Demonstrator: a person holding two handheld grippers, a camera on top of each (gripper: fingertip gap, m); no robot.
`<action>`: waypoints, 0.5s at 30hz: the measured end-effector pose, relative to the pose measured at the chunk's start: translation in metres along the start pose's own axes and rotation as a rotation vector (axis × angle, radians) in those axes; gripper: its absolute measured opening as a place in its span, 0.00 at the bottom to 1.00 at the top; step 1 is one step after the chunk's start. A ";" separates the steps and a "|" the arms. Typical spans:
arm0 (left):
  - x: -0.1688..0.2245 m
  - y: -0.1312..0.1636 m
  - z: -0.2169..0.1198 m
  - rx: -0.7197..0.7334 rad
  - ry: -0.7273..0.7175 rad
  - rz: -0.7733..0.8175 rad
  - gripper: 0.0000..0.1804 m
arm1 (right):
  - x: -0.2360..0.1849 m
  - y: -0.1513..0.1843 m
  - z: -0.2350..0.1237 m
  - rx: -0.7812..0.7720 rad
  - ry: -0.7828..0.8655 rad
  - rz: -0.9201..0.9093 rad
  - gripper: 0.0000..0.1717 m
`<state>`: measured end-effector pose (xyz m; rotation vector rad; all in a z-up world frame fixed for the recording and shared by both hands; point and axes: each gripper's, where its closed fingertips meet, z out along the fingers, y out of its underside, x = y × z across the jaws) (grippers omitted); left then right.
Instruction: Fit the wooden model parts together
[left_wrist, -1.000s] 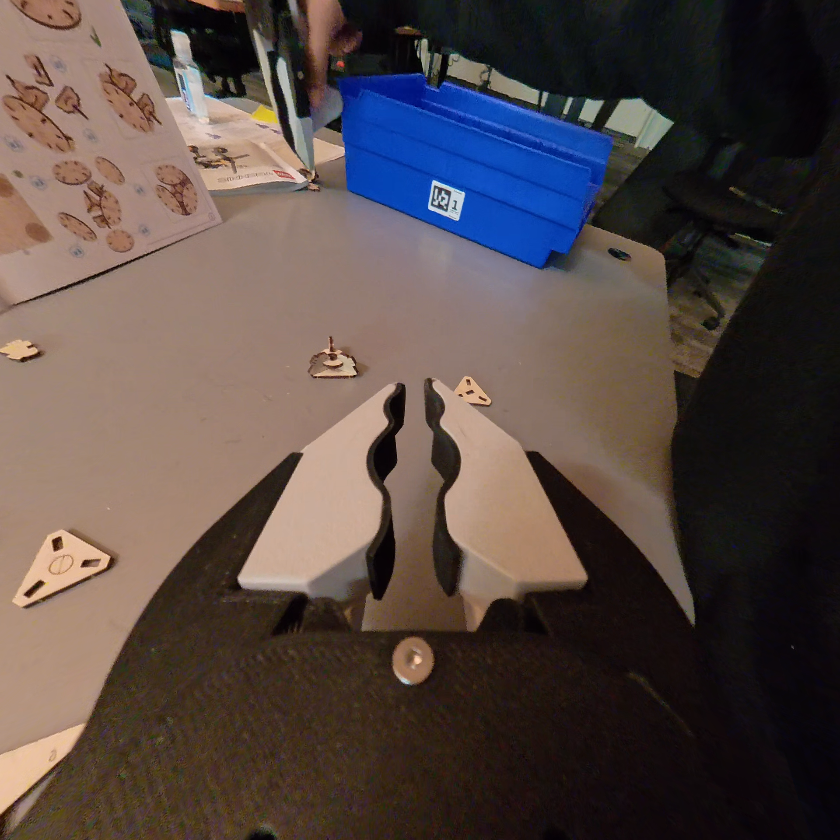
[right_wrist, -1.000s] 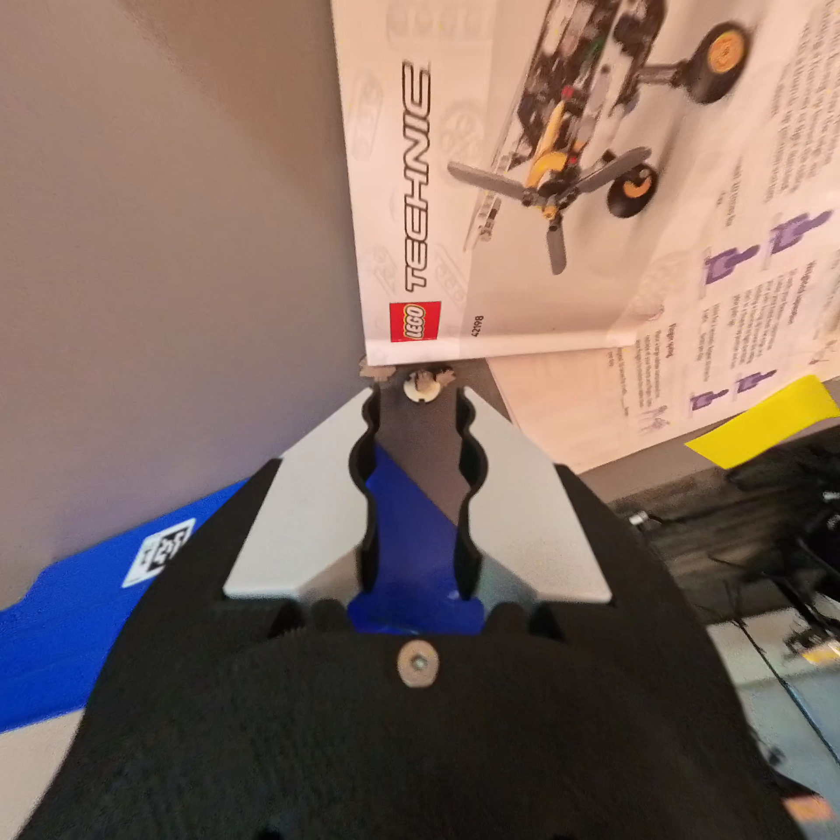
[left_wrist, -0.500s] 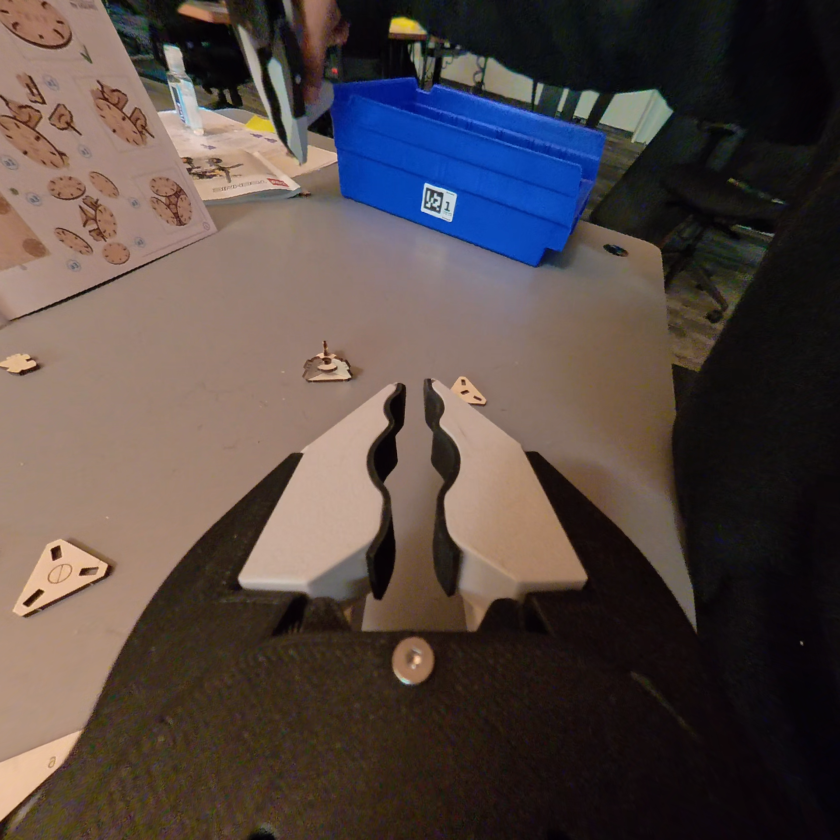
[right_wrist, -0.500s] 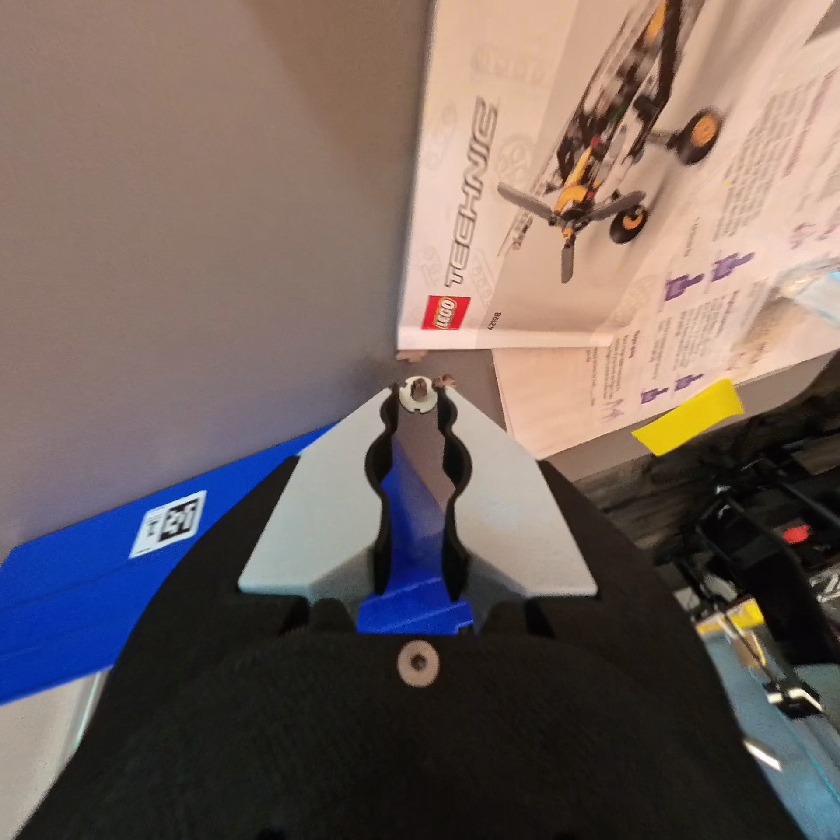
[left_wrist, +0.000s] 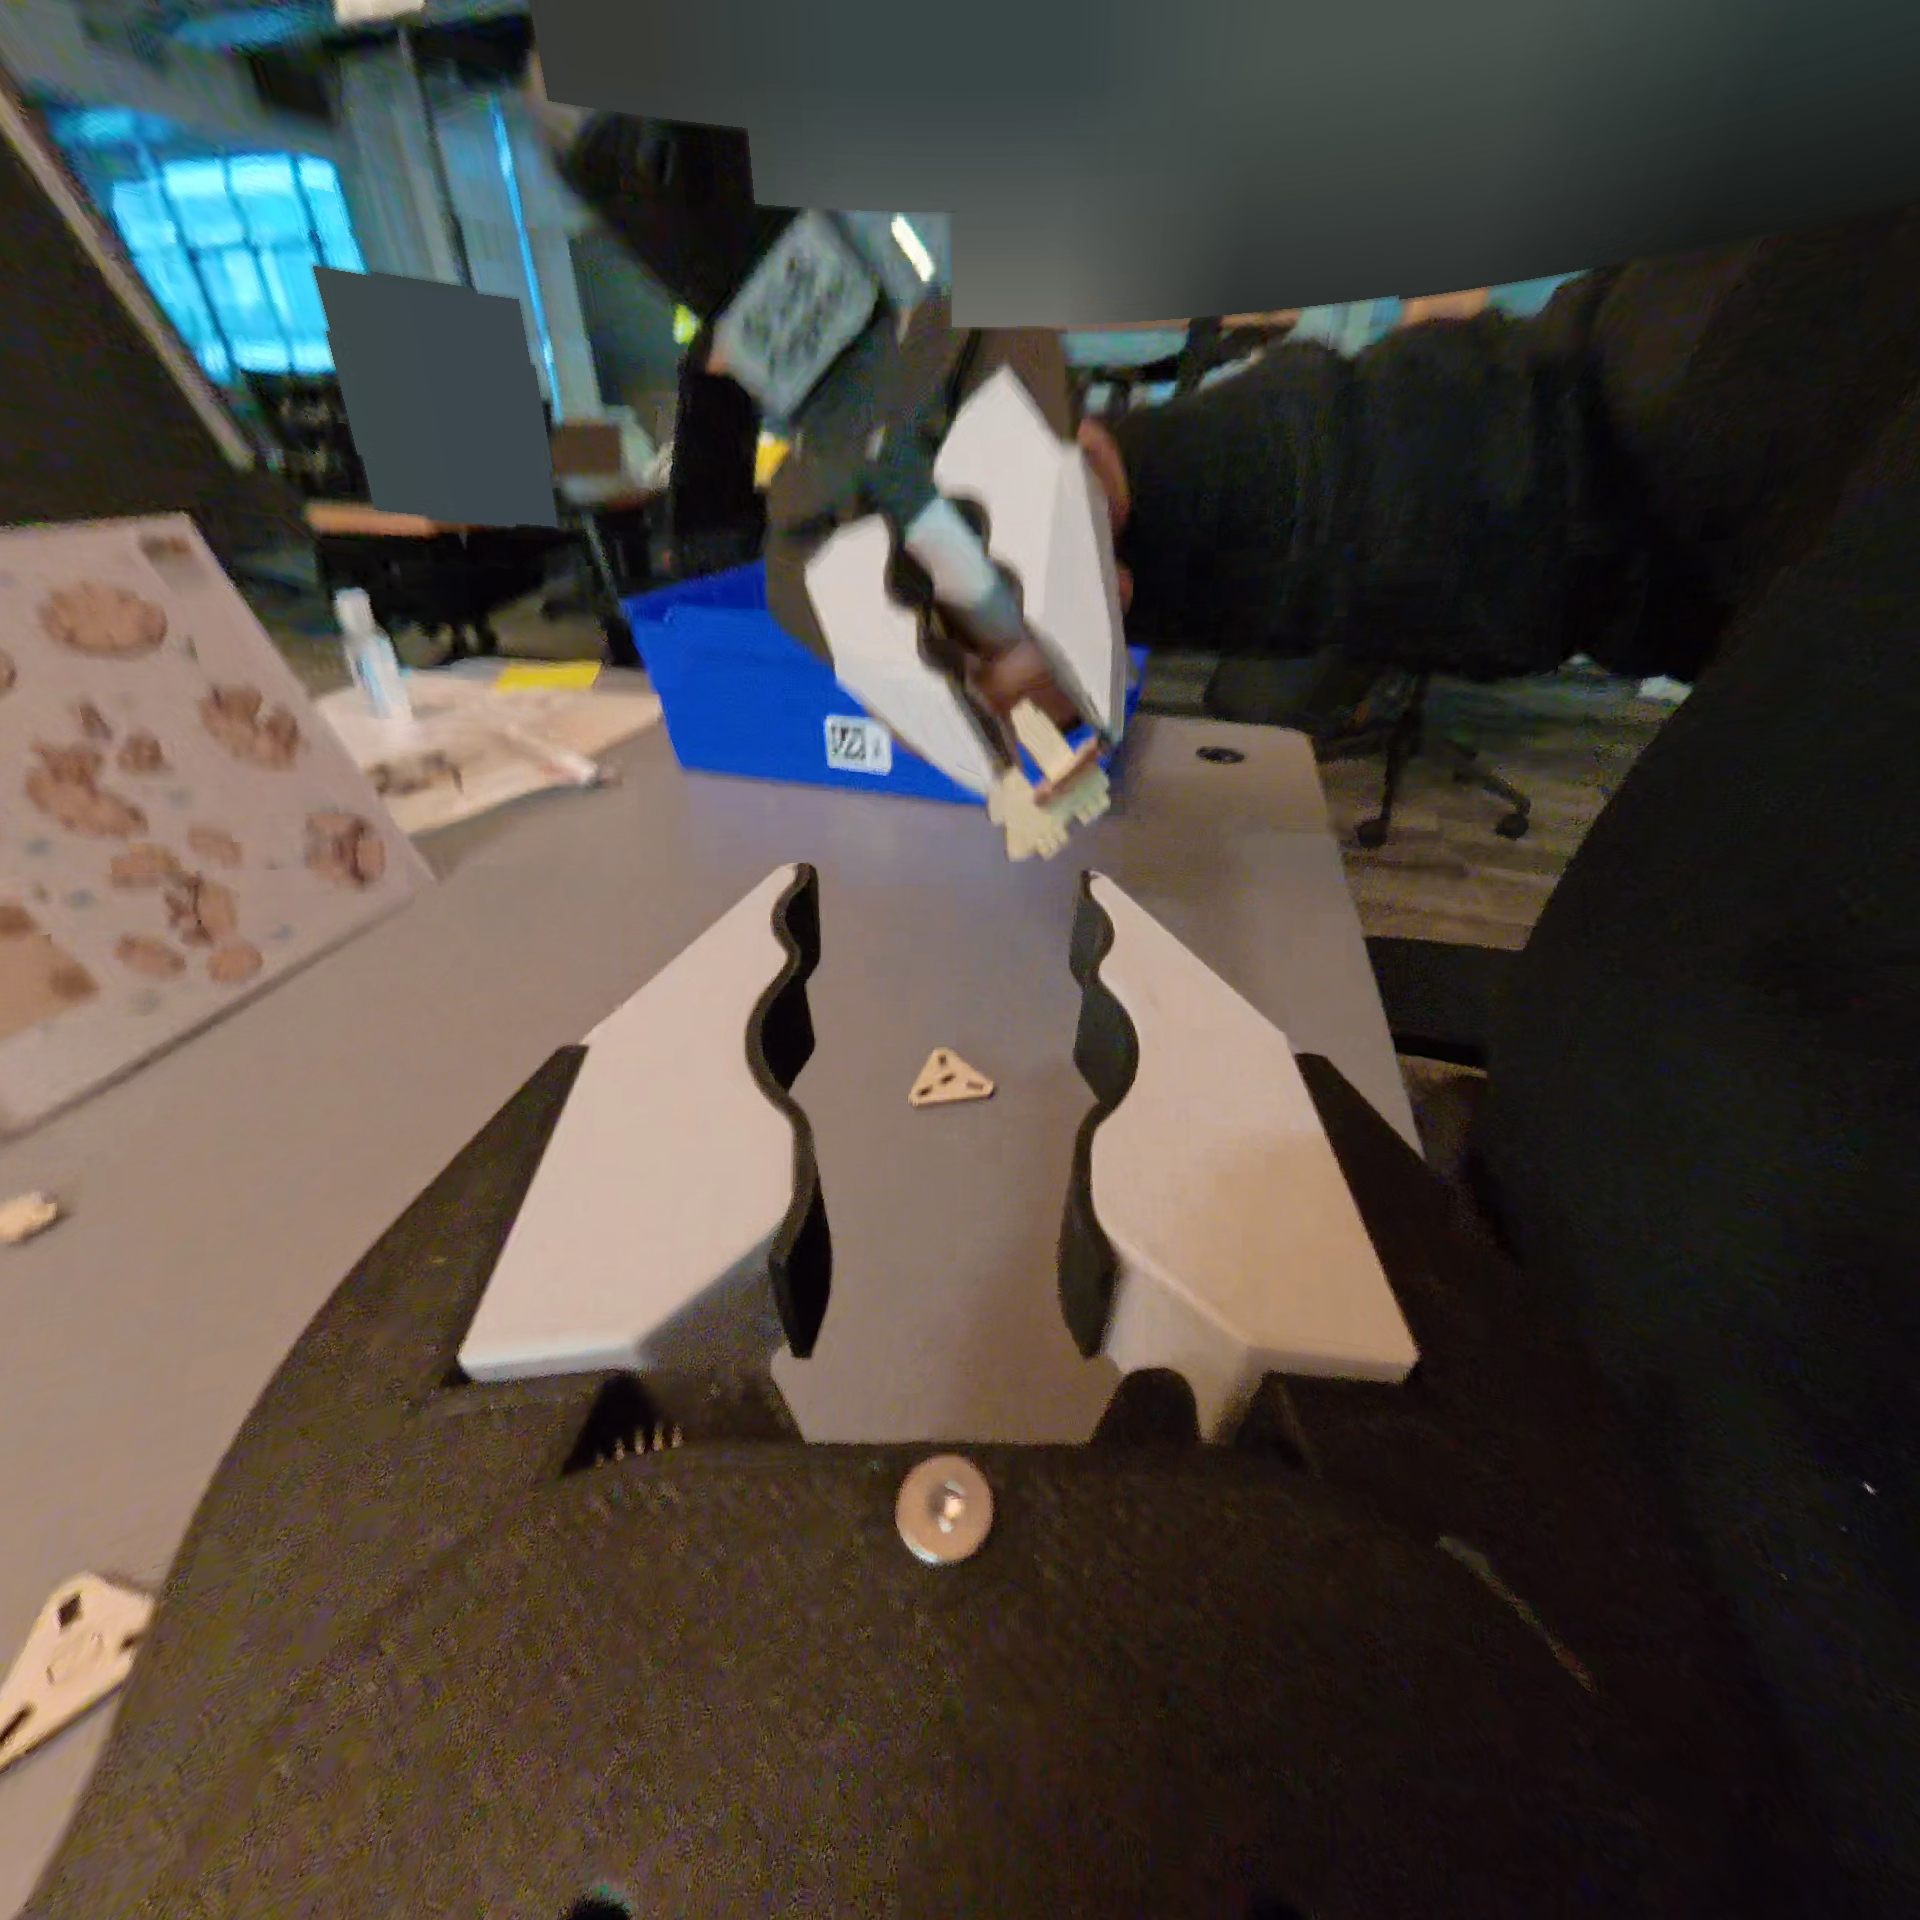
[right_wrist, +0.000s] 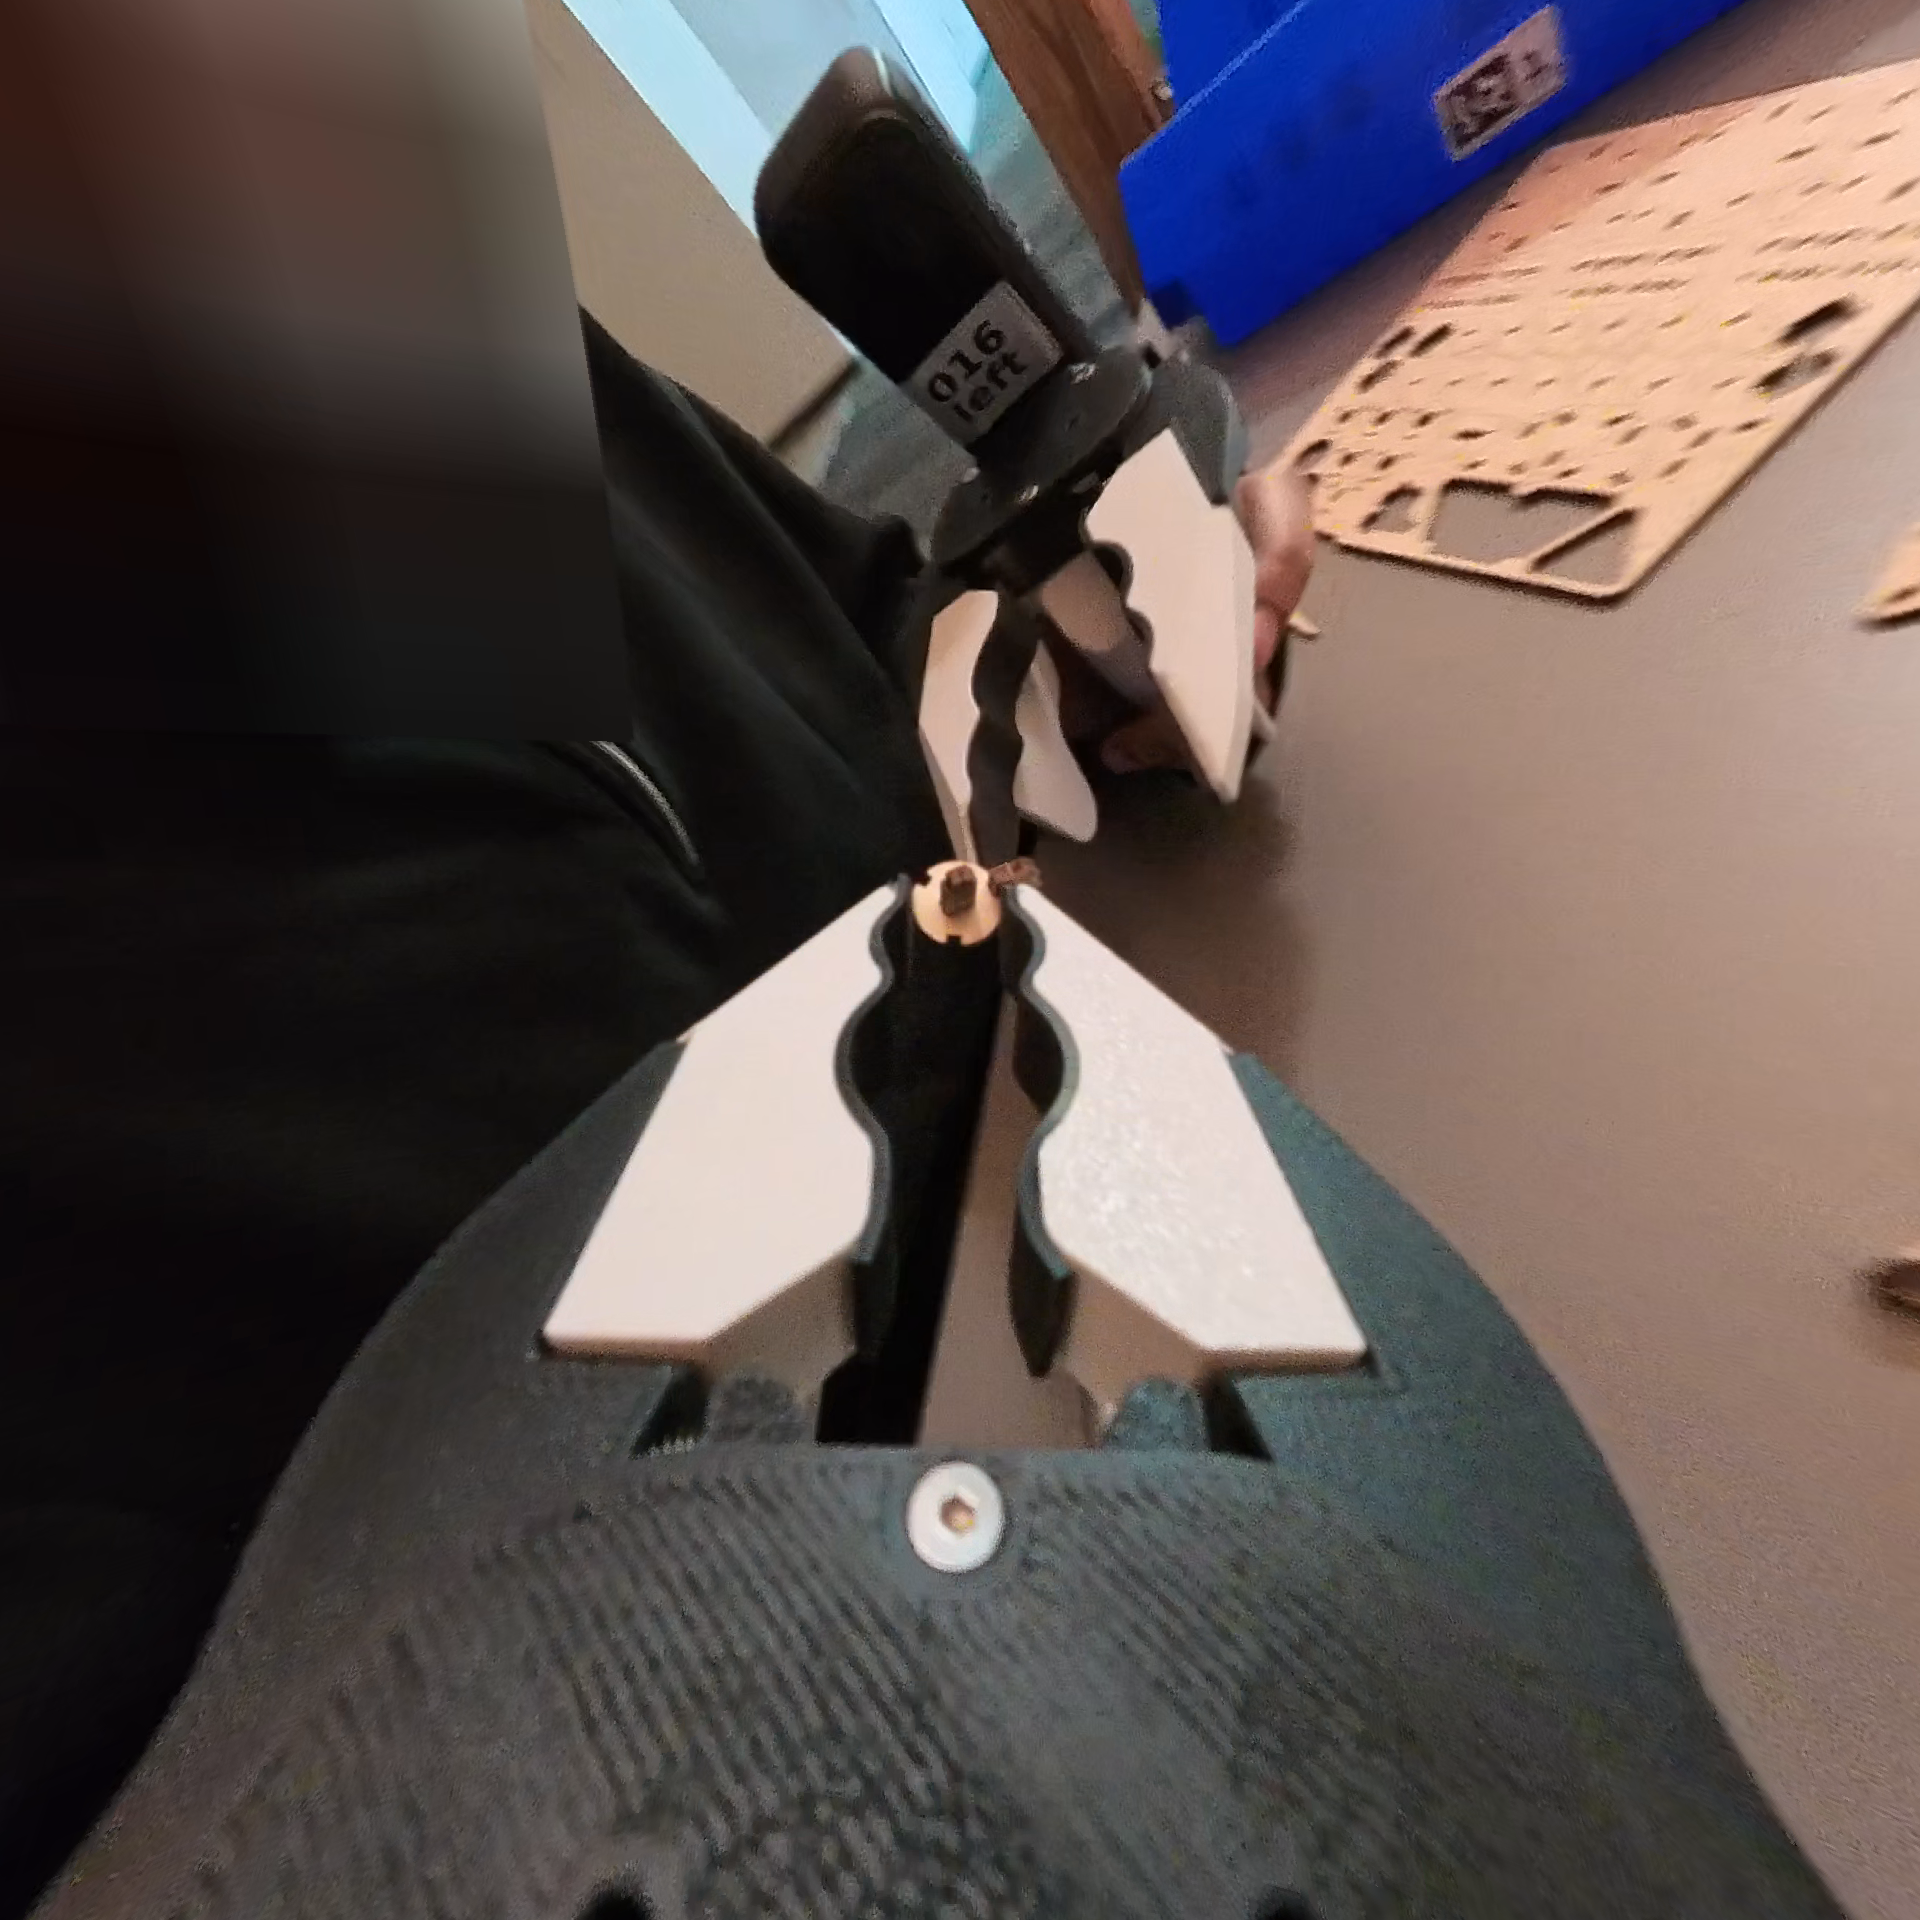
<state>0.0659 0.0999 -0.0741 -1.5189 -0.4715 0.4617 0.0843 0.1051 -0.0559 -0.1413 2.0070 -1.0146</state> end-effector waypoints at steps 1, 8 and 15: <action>0.008 -0.005 -0.002 0.023 0.034 0.022 0.25 | -0.004 0.004 0.006 0.029 -0.033 0.028 0.09; 0.045 -0.005 -0.005 0.017 0.194 0.033 0.10 | -0.014 0.018 0.014 0.168 -0.112 0.144 0.09; 0.046 0.002 0.000 -0.014 0.208 -0.017 0.15 | -0.020 0.019 0.015 0.201 -0.091 0.127 0.09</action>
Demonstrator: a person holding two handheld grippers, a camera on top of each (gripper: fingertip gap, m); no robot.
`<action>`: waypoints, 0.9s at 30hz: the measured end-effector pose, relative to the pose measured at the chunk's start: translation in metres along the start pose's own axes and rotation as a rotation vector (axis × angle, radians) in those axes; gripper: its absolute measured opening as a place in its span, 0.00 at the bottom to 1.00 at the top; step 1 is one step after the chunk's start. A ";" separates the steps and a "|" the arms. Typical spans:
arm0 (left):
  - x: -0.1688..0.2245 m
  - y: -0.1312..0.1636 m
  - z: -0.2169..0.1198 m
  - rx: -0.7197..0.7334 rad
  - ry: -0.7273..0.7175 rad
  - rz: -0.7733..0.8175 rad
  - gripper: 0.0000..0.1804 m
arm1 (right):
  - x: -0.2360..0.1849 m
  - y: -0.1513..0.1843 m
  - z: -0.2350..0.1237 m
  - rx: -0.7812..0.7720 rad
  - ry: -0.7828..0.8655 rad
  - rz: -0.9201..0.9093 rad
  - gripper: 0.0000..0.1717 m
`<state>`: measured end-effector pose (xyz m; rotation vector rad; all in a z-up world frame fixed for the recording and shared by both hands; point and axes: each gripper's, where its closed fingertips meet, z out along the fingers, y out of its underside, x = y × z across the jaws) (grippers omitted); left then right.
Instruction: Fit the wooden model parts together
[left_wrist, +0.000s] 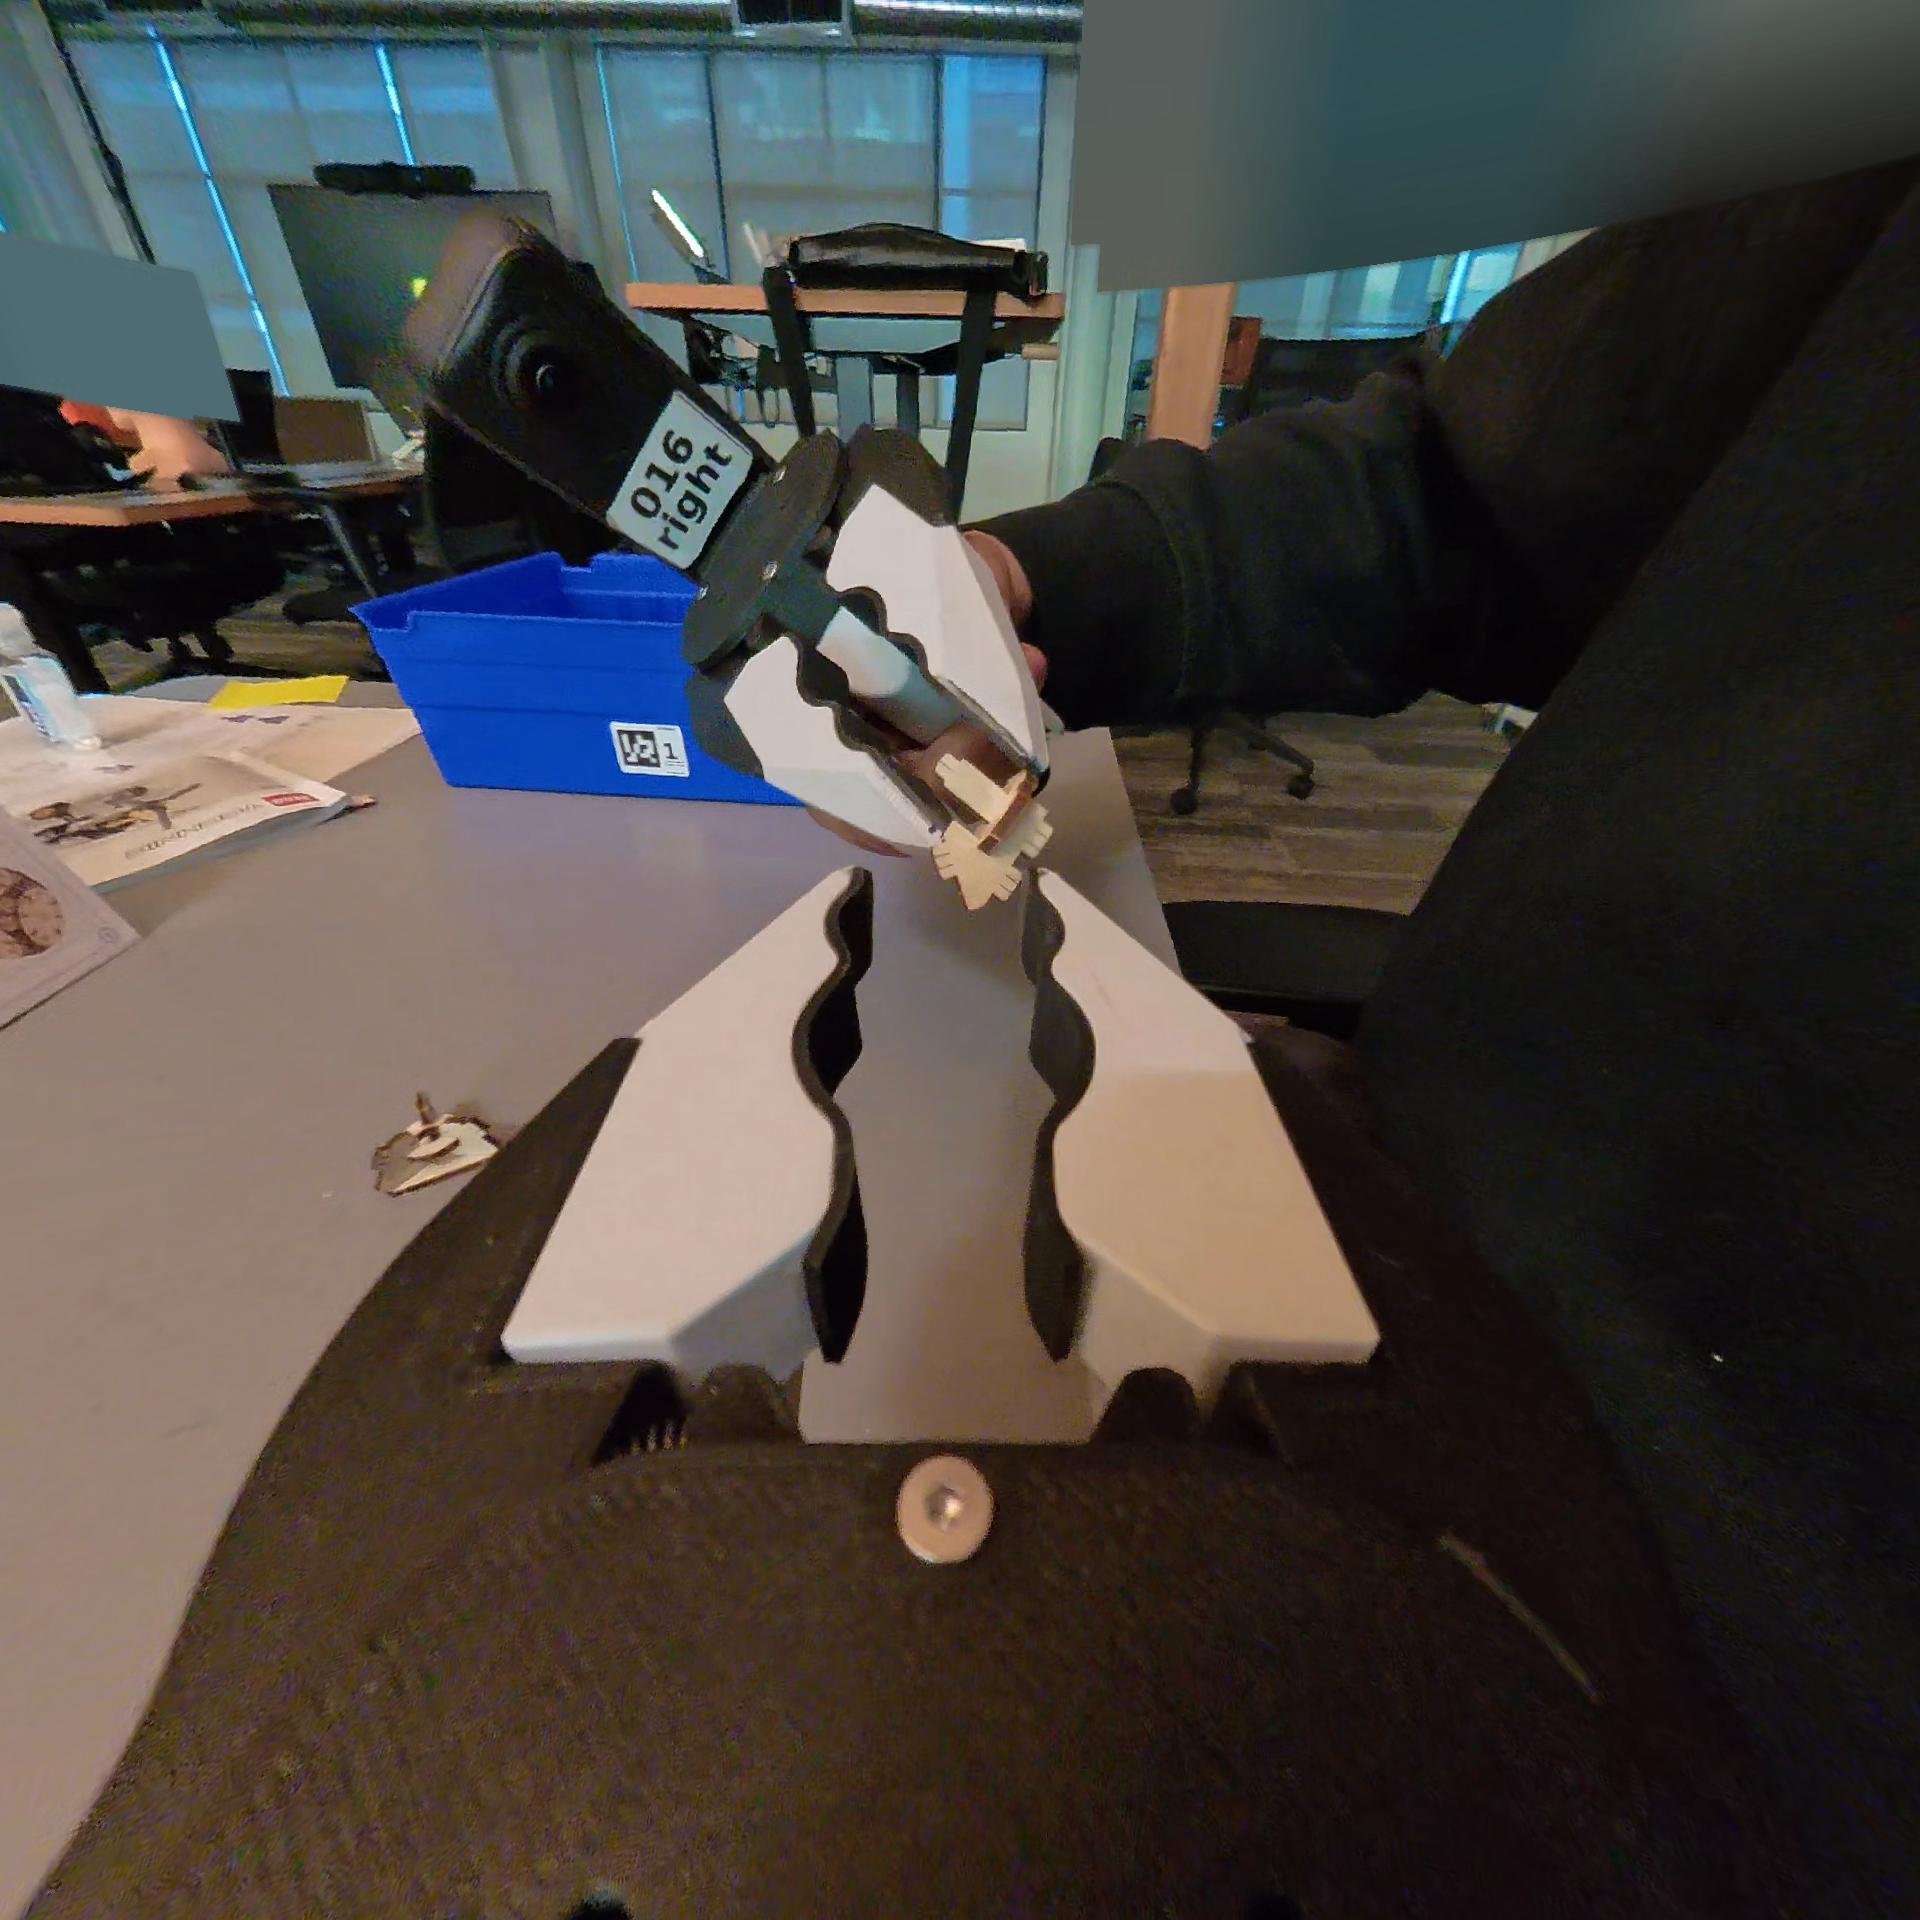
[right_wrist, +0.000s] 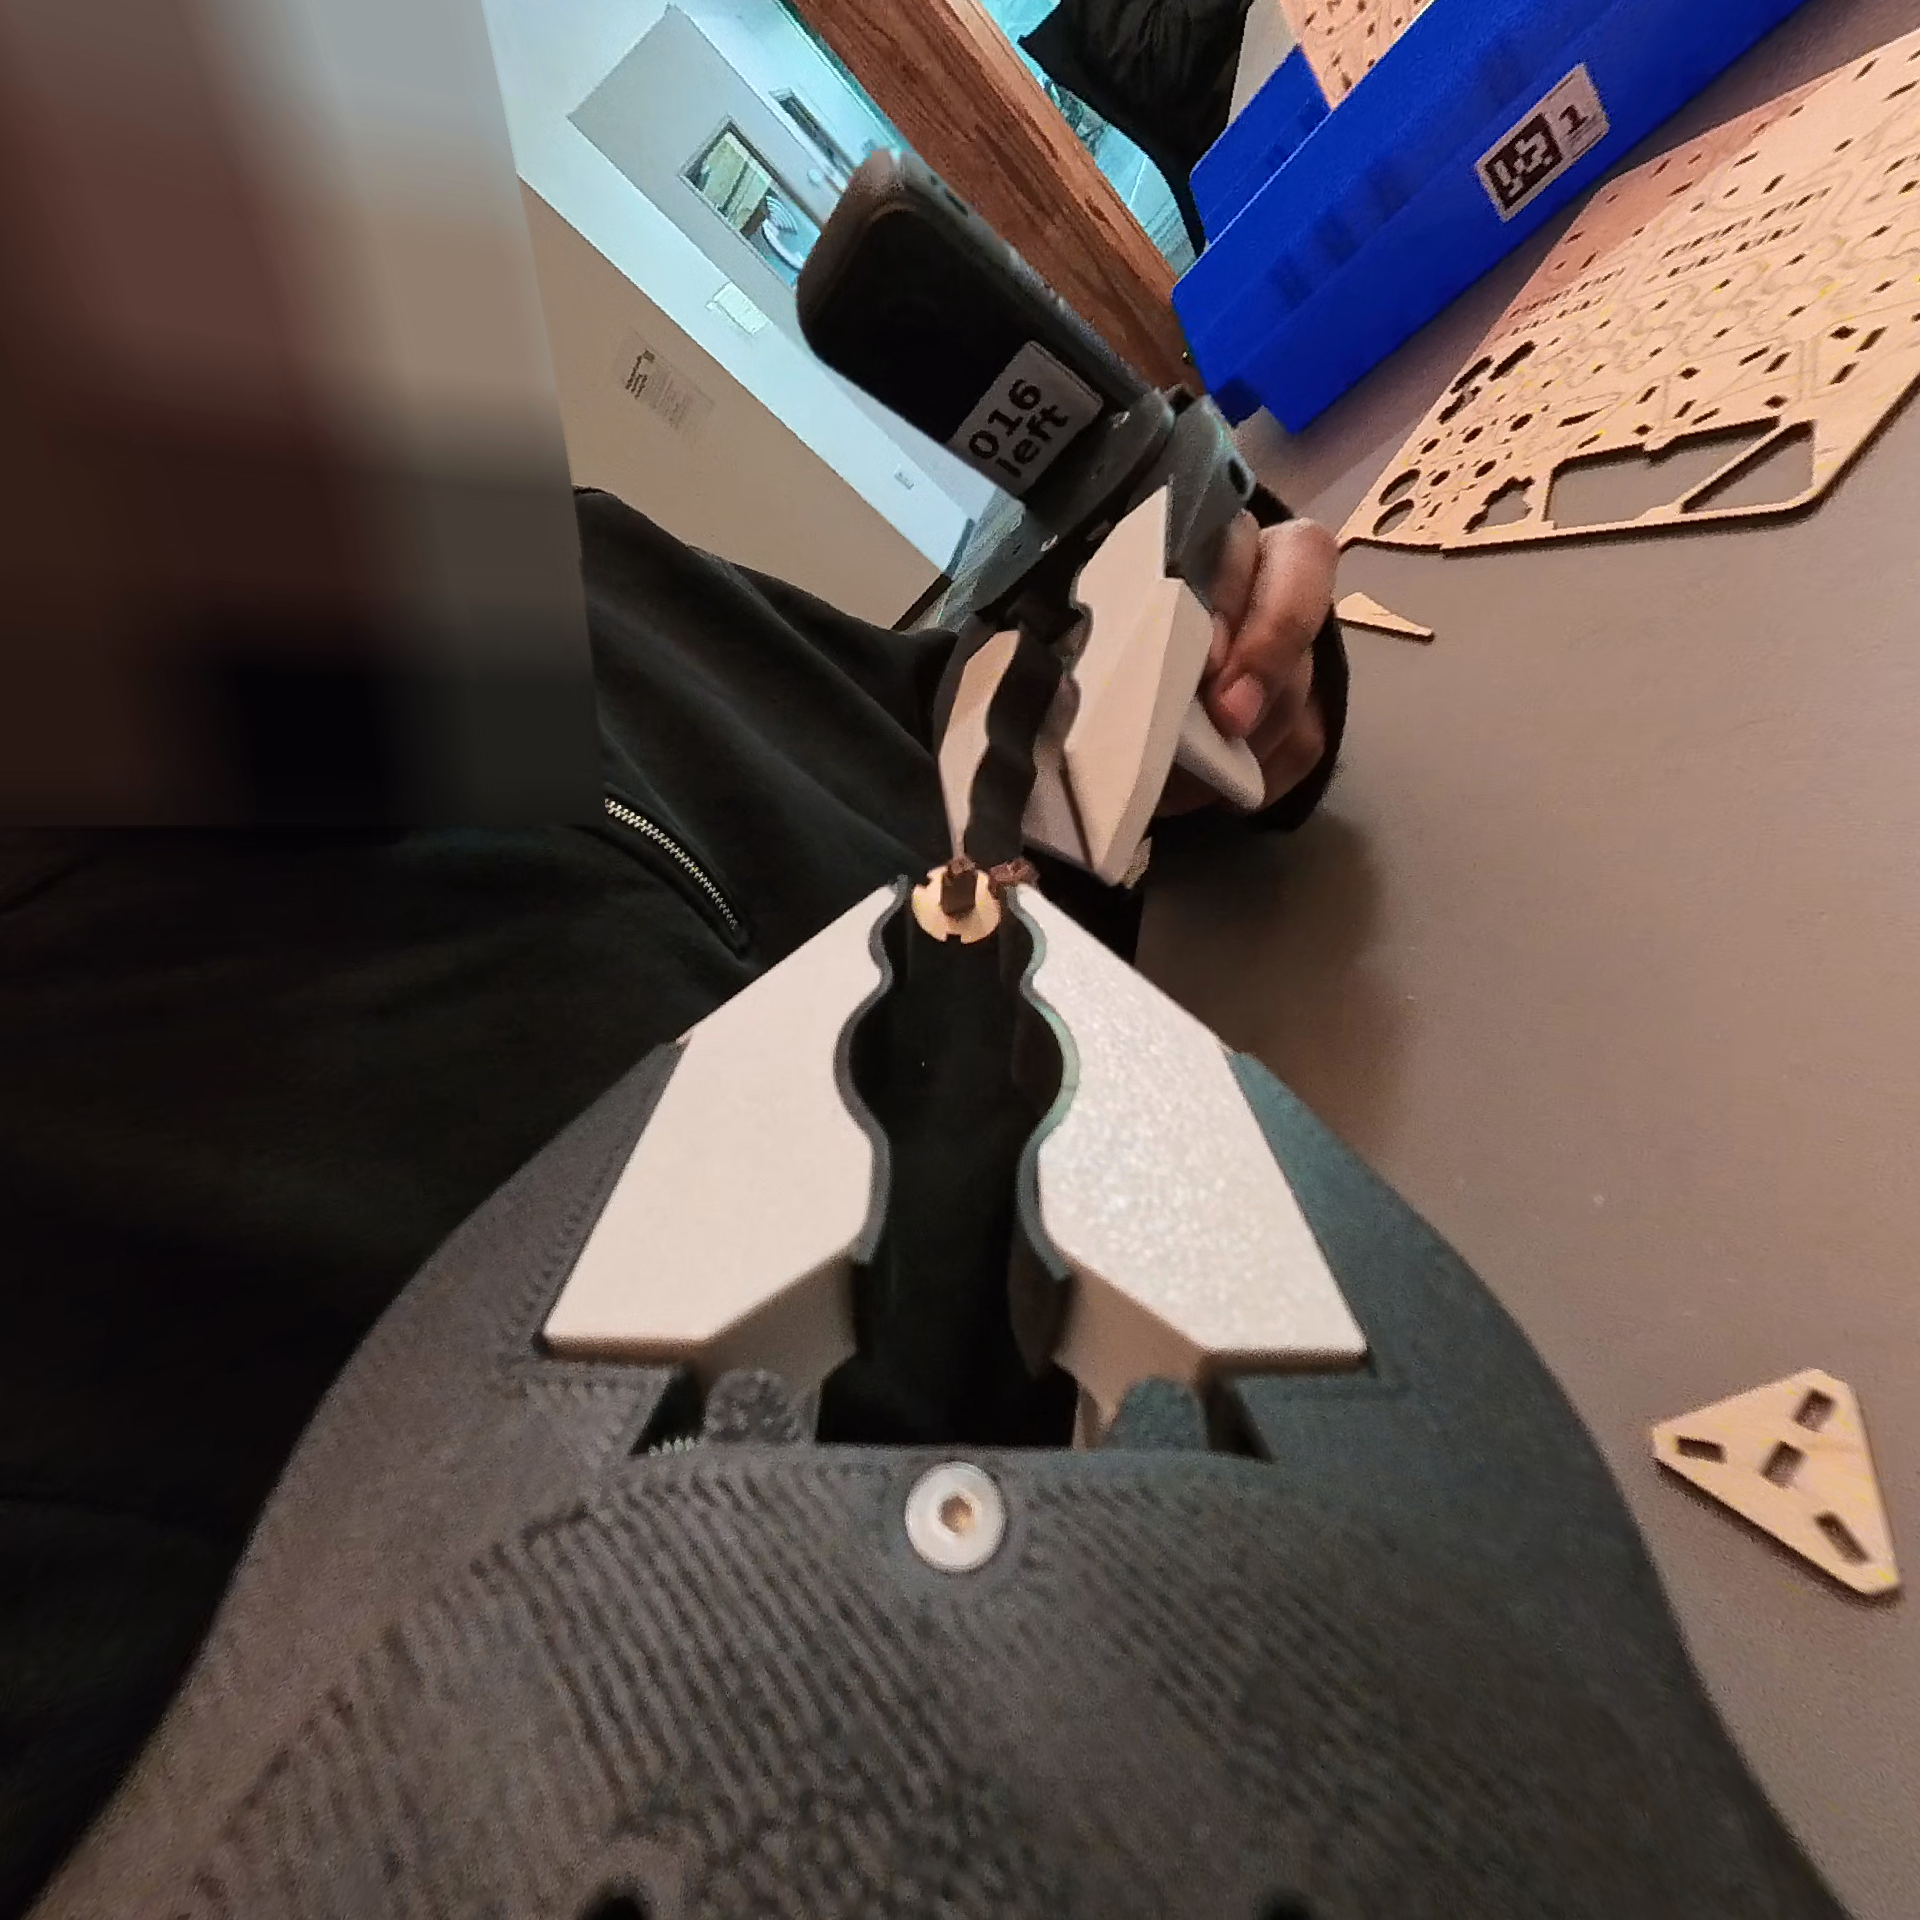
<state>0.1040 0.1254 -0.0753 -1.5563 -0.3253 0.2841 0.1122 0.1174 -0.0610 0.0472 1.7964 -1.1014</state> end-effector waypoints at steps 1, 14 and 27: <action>0.002 -0.001 0.000 0.004 0.017 -0.007 0.13 | 0.000 0.000 0.000 0.006 0.004 -0.001 0.09; 0.013 -0.004 -0.004 0.027 0.140 -0.100 0.05 | -0.003 0.006 -0.001 0.055 0.046 -0.006 0.07; 0.007 0.008 0.000 -0.036 0.103 -0.091 0.05 | 0.008 0.000 -0.027 0.046 0.335 -0.072 0.11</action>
